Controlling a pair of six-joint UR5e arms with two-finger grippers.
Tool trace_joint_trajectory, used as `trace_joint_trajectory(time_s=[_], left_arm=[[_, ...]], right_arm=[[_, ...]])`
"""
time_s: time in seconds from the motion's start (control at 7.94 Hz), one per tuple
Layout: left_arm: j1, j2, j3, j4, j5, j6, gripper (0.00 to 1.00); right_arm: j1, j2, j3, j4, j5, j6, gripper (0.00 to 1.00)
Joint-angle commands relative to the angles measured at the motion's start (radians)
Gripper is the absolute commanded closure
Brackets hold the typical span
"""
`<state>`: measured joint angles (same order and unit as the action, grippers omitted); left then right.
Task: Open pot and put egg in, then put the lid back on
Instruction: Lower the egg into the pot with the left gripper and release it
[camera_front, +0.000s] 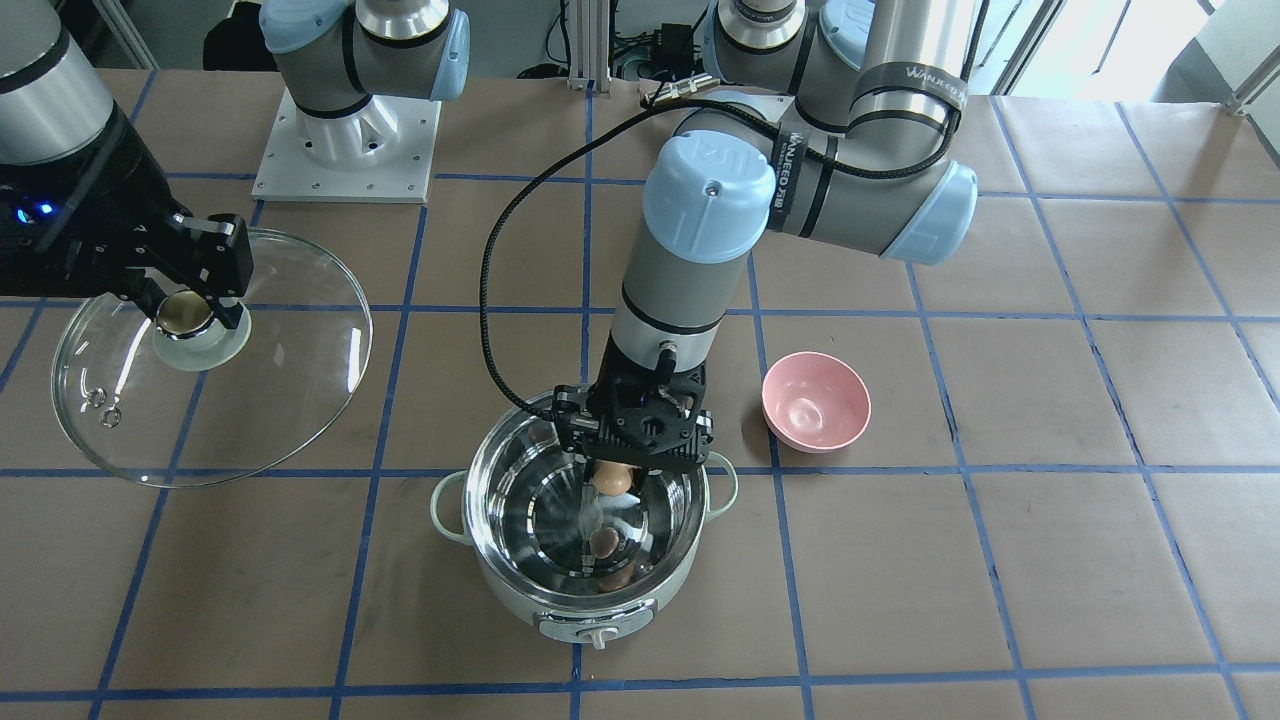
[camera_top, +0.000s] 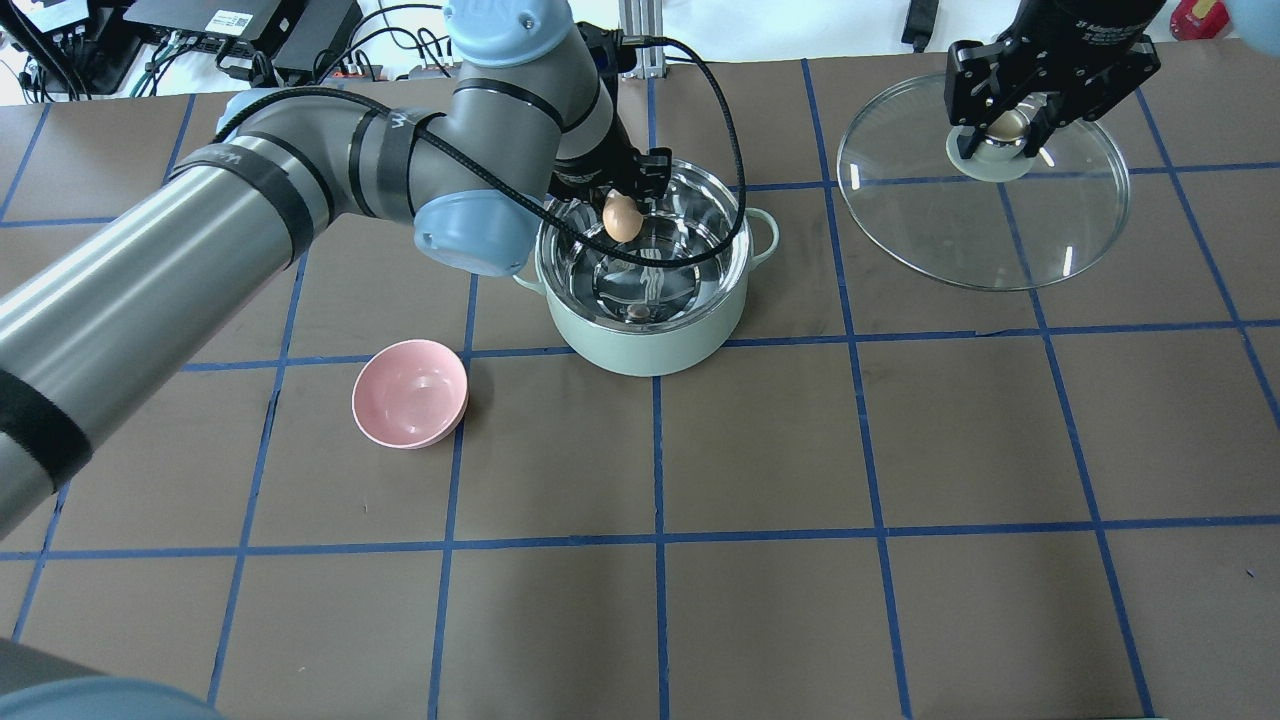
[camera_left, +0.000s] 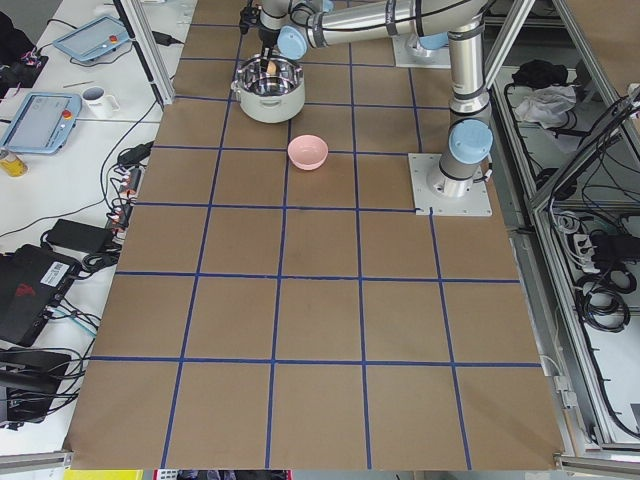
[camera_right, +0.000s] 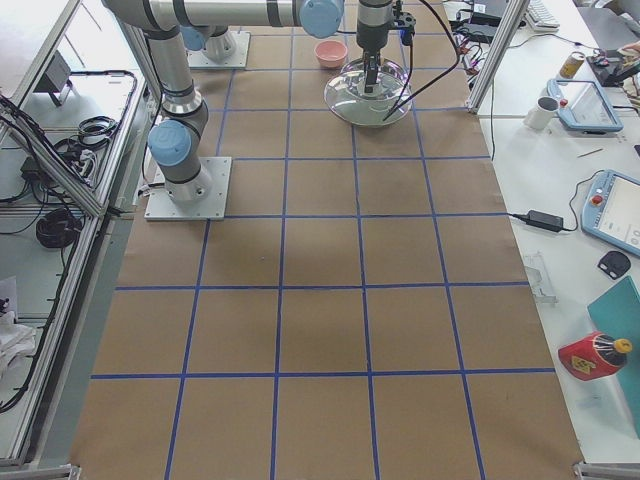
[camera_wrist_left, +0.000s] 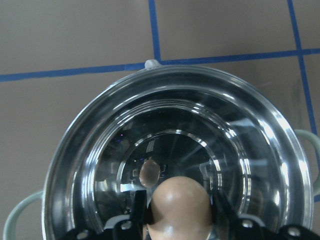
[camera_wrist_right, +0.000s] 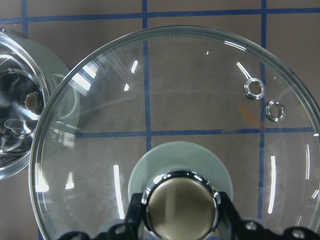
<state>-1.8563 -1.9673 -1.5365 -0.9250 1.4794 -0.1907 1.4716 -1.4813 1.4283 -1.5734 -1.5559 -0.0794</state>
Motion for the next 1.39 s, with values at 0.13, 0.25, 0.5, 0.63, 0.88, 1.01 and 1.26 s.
trace_joint_trajectory(time_s=[0.13,0.25,0.5,0.63,0.88,1.01,1.26], left_arm=[[-0.032,-0.107,0.021,0.017,0.001,0.016,0.86],[-0.032,-0.123,0.016,0.018,0.001,0.013,0.86],[-0.032,-0.137,0.016,0.029,0.005,0.017,0.85],[-0.032,-0.151,0.015,0.031,0.01,0.016,0.75],[-0.035,-0.156,0.015,0.032,0.012,0.016,0.75],[-0.035,-0.163,0.015,0.032,0.012,0.017,0.75],[-0.035,-0.168,0.015,0.032,0.015,0.017,0.75]], right_arm=[[-0.004,-0.014,0.03,0.001,-0.046,-0.025,1.0],[-0.004,-0.014,0.03,0.0,-0.046,-0.025,1.0],[-0.004,-0.013,0.03,0.001,-0.046,-0.025,1.0],[-0.004,-0.013,0.032,-0.003,-0.037,-0.025,1.0],[-0.002,-0.014,0.035,-0.013,-0.041,-0.022,1.0],[-0.002,-0.014,0.035,-0.014,-0.043,-0.023,1.0],[-0.002,-0.014,0.035,-0.016,-0.038,-0.023,1.0]])
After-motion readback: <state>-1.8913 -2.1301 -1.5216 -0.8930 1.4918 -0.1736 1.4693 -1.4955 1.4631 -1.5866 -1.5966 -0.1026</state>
